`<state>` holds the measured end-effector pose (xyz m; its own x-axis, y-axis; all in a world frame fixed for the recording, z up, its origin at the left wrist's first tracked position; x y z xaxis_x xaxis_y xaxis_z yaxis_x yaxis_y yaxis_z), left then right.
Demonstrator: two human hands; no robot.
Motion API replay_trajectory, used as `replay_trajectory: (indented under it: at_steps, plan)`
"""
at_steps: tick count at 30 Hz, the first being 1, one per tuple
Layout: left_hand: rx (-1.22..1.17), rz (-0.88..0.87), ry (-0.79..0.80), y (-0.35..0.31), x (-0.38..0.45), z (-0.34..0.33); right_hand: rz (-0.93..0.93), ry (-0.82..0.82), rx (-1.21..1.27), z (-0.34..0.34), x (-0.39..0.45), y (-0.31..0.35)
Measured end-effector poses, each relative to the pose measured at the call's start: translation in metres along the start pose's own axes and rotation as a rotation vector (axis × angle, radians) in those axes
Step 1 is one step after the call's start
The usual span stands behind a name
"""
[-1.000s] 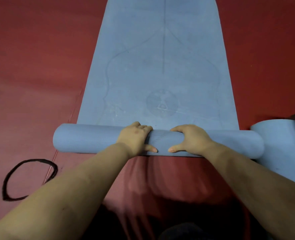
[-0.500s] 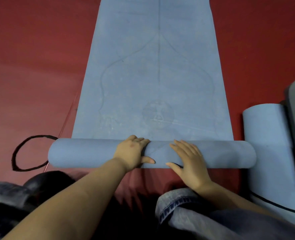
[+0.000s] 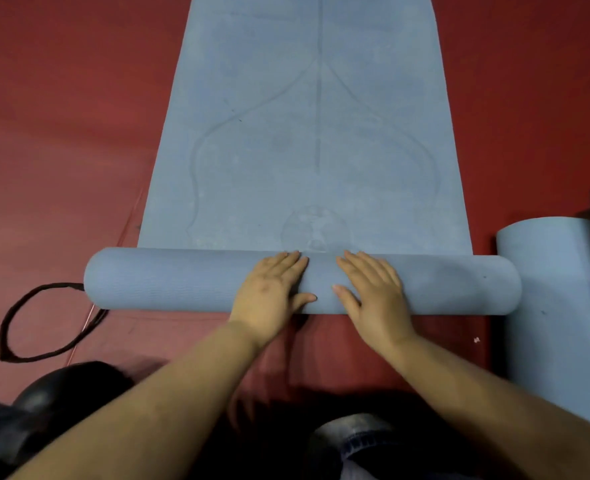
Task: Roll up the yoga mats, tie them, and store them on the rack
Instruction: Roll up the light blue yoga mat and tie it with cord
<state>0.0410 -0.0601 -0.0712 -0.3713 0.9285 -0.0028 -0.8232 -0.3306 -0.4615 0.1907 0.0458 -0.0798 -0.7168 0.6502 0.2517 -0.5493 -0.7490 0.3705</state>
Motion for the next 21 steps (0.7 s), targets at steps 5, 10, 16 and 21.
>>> replay_trajectory:
  at_steps: [5, 10, 16, 21]
  plan:
    - [0.022, 0.003, 0.032, 0.015, 0.041, 0.007, 0.129, -0.01, -0.018, 0.0, 0.006, -0.016]
    - [0.173, -0.065, -0.068, 0.017, 0.039, 0.004, 0.052, 0.298, 0.032, 0.0, 0.083, -0.032]
    - [0.064, -0.105, 0.034, 0.031, 0.07, 0.015, 0.014, -0.056, -0.043, -0.005, 0.051, -0.026]
    - [0.114, -0.088, -0.082, 0.03, 0.1, 0.026, 0.042, 0.031, -0.055, -0.005, 0.087, -0.034]
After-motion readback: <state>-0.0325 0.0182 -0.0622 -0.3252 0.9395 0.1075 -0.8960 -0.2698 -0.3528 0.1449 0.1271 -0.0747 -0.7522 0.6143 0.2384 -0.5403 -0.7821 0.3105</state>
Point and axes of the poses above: each hand's wrist, its own x-axis towards the middle knuckle, its own z-axis out of the back of the hand, y = z × x, the point moved 2 cm from there along x, towards the middle knuckle, and after that the axes turned 11 degrees about -y, right-handed, at the moved point
